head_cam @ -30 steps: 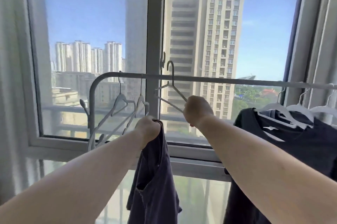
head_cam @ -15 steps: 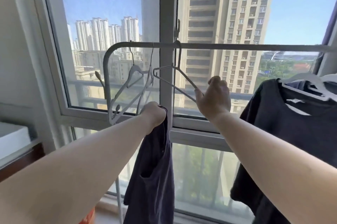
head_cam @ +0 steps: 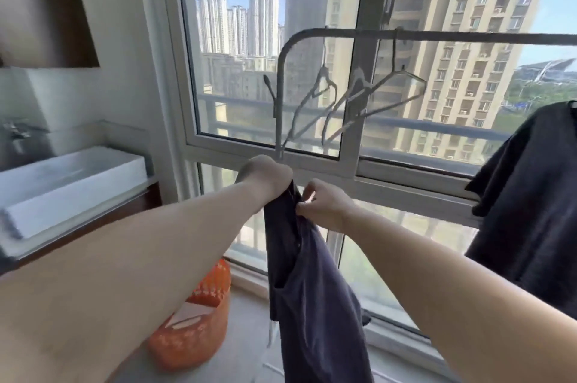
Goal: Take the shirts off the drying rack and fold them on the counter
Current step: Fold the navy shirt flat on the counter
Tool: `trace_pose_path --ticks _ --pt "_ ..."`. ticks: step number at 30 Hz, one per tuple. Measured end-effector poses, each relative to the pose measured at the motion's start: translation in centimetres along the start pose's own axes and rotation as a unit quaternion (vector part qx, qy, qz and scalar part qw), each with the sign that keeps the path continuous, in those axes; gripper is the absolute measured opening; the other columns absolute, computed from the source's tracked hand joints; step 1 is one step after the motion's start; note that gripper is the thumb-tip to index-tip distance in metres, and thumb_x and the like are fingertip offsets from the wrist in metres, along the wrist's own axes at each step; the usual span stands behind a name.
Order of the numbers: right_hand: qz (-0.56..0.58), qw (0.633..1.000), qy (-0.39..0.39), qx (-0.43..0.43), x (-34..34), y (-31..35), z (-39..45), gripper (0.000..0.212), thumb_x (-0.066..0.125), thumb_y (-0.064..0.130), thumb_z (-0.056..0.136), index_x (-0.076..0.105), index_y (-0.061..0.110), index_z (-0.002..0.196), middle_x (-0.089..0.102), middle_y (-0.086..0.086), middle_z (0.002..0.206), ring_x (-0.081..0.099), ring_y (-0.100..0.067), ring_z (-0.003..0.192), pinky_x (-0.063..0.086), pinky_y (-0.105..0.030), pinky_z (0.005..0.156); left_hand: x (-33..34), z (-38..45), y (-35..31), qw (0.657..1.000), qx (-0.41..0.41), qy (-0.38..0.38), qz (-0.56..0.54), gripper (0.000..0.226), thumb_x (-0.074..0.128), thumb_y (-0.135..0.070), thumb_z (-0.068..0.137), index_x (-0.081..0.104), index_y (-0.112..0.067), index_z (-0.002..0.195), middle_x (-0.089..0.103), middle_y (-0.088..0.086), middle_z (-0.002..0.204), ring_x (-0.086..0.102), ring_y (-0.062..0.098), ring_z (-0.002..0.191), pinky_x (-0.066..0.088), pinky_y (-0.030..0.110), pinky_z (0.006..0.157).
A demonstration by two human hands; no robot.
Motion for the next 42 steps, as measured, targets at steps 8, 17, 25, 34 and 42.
trace_pose_path --ticks 8,17,25,34,42 --pt "-0.048 0.994 0.034 -0.087 11.4 14.8 -2.1 0.022 0.052 0.013 0.079 0.054 0.015 0.100 0.060 -0.006 0.096 0.054 -0.026 0.085 0.044 -0.029 0.067 -14.9 -2.1 10.6 0.995 -0.005 -0.066 0.073 0.033 0.045 -0.015 0.079 0.064 -0.002 0.101 0.065 0.015 0.108 0.060 0.034 0.099 0.052 0.033 0.077" --pt "-0.202 0.970 0.122 -0.050 20.2 21.7 -0.4 0.019 0.048 0.009 0.080 0.061 0.006 0.093 0.058 -0.007 0.082 0.055 -0.024 0.072 0.042 -0.026 0.058 -30.9 -3.4 20.5 0.962 -0.039 -0.222 0.154 0.017 0.046 -0.013 0.083 0.062 -0.007 0.087 0.063 0.010 0.093 0.054 0.028 0.088 0.041 0.031 0.071" --pt "-0.035 0.990 0.098 -0.099 24.8 32.1 5.7 0.016 0.049 0.013 0.083 0.064 0.007 0.084 0.062 -0.012 0.089 0.056 -0.029 0.080 0.040 -0.025 0.057 -44.7 -4.6 28.7 0.904 -0.149 -0.326 0.234 0.024 0.046 -0.019 0.087 0.059 -0.005 0.102 0.061 0.017 0.113 0.053 0.036 0.104 0.037 0.033 0.075" --pt "0.205 0.947 0.218 -0.112 30.1 44.5 13.5 0.021 0.051 0.024 0.083 0.064 0.009 0.090 0.061 -0.009 0.089 0.054 -0.026 0.081 0.040 -0.031 0.070 -54.6 -1.9 32.6 0.920 -0.151 -0.324 0.162 0.032 0.061 -0.030 0.086 0.052 -0.009 0.064 0.051 0.007 0.069 0.048 0.024 0.073 0.031 0.033 0.062" --pt "0.217 0.901 0.342 -0.154 34.0 49.9 21.1 0.011 0.061 0.023 0.086 0.066 0.013 0.086 0.068 -0.008 0.091 0.063 -0.026 0.086 0.050 -0.034 0.083 -58.2 2.4 33.7 0.945 -0.191 -0.237 0.121 0.077 0.072 -0.082 0.022 0.054 -0.021 0.065 0.054 -0.007 0.066 0.052 0.010 0.066 0.037 0.025 0.059"
Point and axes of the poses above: each hand's wrist, its own z-axis towards the middle knuckle, its own x-axis out of the palm, y = z × x, the point moved 2 cm from there along z, towards the middle knuckle
